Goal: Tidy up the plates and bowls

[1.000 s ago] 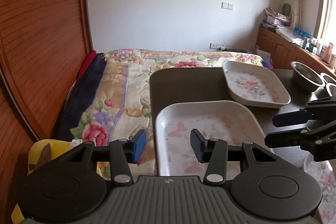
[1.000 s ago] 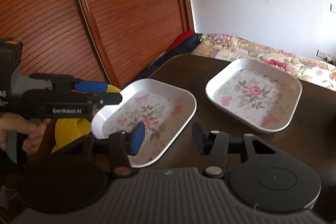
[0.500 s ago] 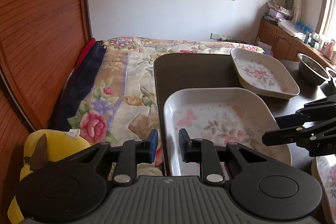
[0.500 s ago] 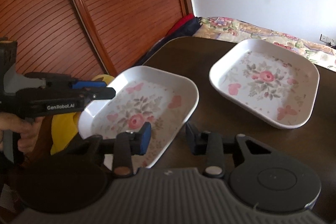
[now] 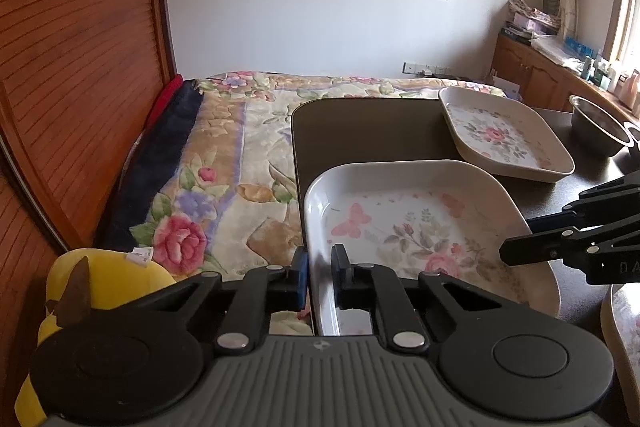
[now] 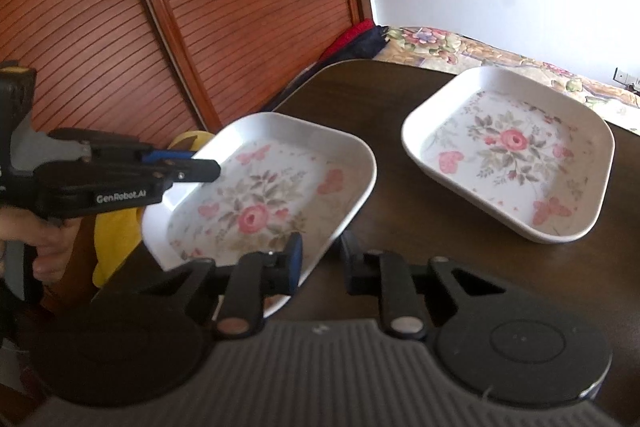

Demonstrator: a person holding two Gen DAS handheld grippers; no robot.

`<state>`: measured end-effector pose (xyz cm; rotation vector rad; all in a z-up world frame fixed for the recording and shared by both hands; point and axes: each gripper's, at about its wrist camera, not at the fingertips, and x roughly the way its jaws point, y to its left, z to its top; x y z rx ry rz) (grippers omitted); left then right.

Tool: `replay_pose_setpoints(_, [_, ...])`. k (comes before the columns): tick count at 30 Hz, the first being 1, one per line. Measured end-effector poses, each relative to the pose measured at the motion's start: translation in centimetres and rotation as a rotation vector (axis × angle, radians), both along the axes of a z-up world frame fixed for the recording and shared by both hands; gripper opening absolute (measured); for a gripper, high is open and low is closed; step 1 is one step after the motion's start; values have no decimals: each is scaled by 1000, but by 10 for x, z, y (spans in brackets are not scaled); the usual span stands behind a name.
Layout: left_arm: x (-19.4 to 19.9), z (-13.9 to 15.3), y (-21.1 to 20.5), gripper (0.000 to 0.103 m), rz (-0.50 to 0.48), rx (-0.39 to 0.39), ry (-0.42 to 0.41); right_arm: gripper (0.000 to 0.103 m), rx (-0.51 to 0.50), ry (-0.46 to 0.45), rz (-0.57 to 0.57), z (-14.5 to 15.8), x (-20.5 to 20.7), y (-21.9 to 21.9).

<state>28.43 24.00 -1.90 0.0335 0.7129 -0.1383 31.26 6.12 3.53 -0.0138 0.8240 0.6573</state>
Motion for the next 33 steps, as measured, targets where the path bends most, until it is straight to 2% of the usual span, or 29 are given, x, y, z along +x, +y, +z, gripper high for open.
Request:
replay_pose_setpoints(11, [-14, 3, -11, 39, 18, 2, -24, 17, 29, -2, -40, -1, -2, -7])
replay_pose_setpoints(22, [-33, 26, -27, 39, 27, 3, -89, 10, 79, -46, -75, 15, -9, -23])
replay_pose_setpoints(33, [-51, 48, -48, 35, 19, 27, -149, 7, 124, -81, -109, 31, -20, -47])
